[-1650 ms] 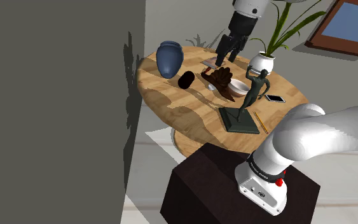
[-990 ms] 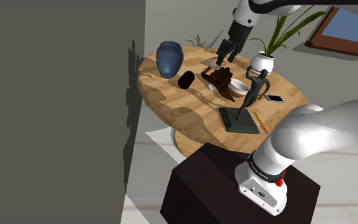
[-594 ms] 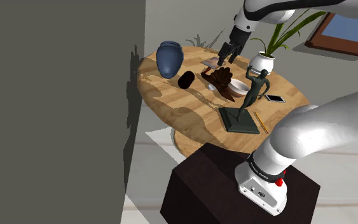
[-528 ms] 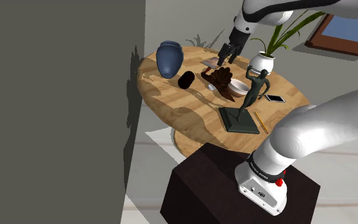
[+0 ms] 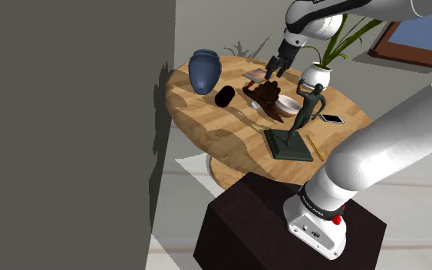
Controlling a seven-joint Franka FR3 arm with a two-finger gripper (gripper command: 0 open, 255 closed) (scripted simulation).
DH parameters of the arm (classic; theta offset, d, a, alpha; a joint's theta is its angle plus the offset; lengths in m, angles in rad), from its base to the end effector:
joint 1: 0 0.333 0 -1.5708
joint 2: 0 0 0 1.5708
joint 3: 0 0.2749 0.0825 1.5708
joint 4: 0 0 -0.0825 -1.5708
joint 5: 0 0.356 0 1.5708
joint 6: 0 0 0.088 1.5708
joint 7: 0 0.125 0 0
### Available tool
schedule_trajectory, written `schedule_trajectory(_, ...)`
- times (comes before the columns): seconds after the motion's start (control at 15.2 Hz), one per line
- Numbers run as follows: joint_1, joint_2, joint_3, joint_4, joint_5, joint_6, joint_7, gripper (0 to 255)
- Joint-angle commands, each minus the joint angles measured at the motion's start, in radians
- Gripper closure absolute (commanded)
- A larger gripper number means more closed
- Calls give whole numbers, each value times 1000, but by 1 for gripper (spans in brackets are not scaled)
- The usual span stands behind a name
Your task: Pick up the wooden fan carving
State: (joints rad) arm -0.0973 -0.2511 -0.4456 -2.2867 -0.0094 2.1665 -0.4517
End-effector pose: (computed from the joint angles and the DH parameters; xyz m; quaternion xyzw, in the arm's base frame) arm 0.4029 -0.2466 0.4099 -0.9965 0.0398 -0.0707 0.0184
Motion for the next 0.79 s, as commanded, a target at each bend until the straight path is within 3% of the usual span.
schedule_trajectory(0.0,2,78,-37,50,42,26,-56,0)
schedule_trajectory(0.4,-28,309,-112,213,217,62,-235,0)
schedule_trajectory(0.73,-108,512,-118,387,378,45,-369,0)
